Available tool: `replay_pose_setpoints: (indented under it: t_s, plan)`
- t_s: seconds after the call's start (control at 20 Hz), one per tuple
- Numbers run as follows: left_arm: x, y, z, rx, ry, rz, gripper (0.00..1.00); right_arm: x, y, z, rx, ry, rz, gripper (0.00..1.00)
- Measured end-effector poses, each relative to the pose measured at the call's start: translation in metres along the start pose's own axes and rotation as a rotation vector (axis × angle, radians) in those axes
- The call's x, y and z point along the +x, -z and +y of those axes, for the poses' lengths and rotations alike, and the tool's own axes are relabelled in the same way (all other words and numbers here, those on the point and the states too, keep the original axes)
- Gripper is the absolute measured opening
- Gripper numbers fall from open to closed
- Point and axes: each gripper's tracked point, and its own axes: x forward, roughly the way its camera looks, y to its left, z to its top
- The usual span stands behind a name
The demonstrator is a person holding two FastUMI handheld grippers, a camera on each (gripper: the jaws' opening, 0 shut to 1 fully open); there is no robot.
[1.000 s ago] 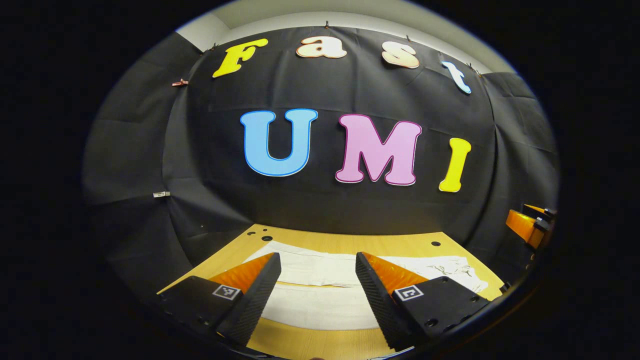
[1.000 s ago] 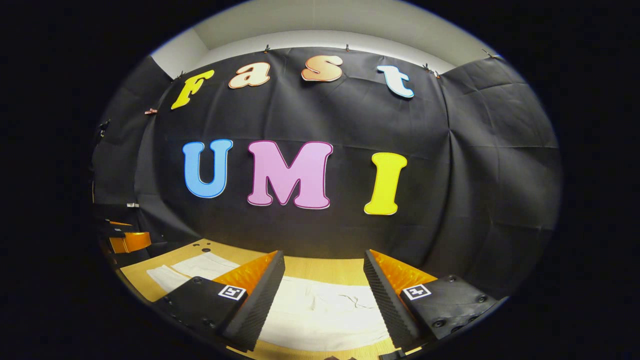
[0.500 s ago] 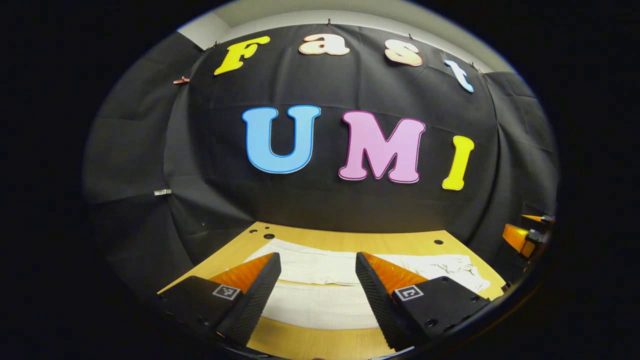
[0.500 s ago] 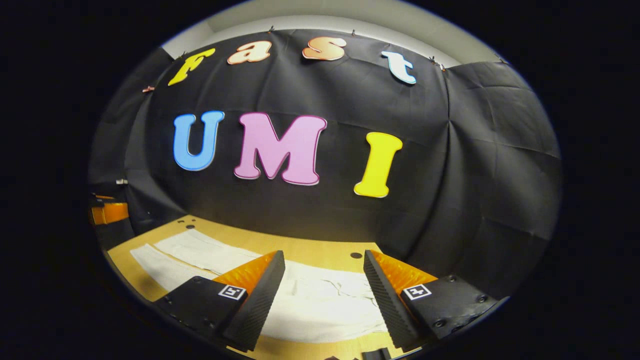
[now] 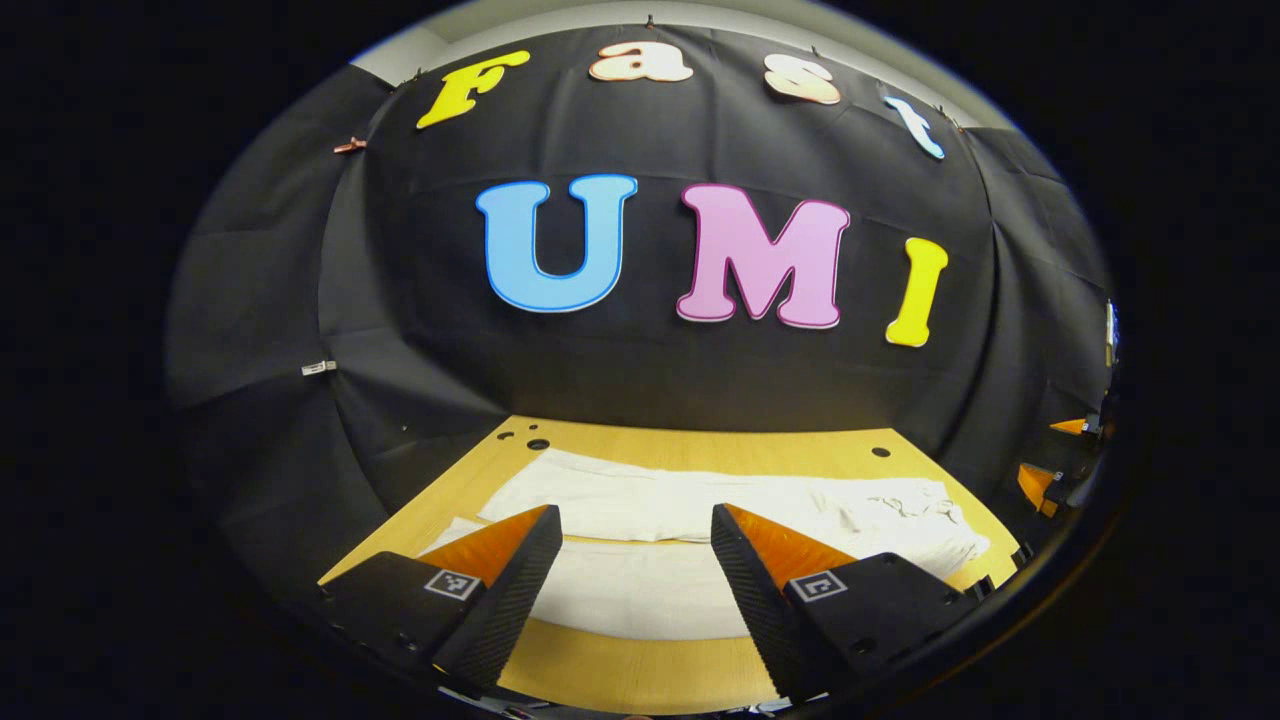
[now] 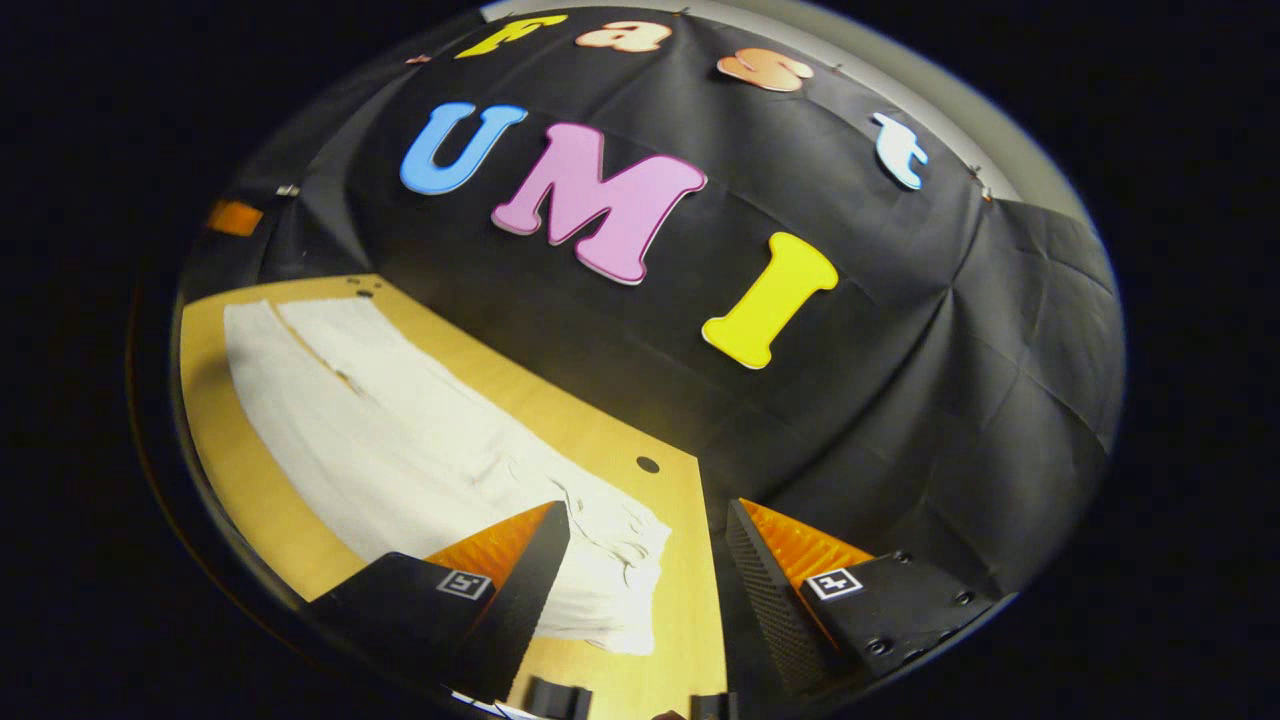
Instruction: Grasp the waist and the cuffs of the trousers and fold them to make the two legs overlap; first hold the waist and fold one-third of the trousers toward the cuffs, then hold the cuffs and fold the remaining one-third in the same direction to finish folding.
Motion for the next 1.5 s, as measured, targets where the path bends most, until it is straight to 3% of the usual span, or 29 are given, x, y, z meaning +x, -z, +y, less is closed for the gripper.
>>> replay_pose_setpoints:
  t_s: [0.45, 0.75, 1.15, 1.5]
  plan:
    - [-0.004, 0.031, 0.024, 0.013, -0.071, 0.081, 0.96, 0.002, 0.14, 0.011, -0.465, -0.304, 0.215, 0.98]
    - [-0.01, 0.053, 0.035, -0.005, -0.134, 0.132, 0.96, 0.015, 0.204, 0.014, -0.681, -0.441, 0.295, 0.98]
    - [-0.02, 0.066, 0.046, -0.023, -0.219, 0.178, 0.96, 0.051, 0.22, 0.034, -0.804, -0.514, 0.253, 0.98]
    - [-0.021, 0.077, 0.042, -0.028, -0.271, 0.204, 0.96, 0.077, 0.217, 0.042, -0.849, -0.572, 0.199, 0.9]
